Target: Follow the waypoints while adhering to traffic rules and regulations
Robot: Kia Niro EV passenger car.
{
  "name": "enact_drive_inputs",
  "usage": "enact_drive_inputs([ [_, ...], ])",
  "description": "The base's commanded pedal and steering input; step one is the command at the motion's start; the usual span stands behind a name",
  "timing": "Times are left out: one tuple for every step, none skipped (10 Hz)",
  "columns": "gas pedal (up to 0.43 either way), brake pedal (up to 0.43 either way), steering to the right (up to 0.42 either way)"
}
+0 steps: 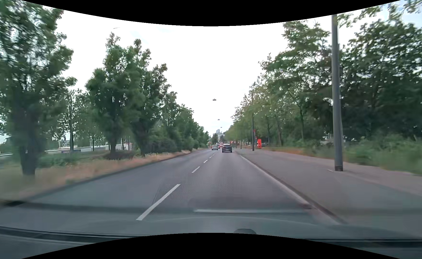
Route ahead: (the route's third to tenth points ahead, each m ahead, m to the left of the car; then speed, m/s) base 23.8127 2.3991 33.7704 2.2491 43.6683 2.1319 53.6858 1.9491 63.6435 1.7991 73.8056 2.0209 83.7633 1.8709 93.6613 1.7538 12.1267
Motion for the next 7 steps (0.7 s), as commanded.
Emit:
enact_drive_inputs([
  [0.000,0.000,-0.004],
  [0.000,0.000,-0.004],
  [0.000,0.000,-0.004],
  [0.000,0.000,-0.004],
  [0.000,0.000,-0.005],
  [0.000,0.000,-0.005],
  [0.000,0.000,-0.005],
])
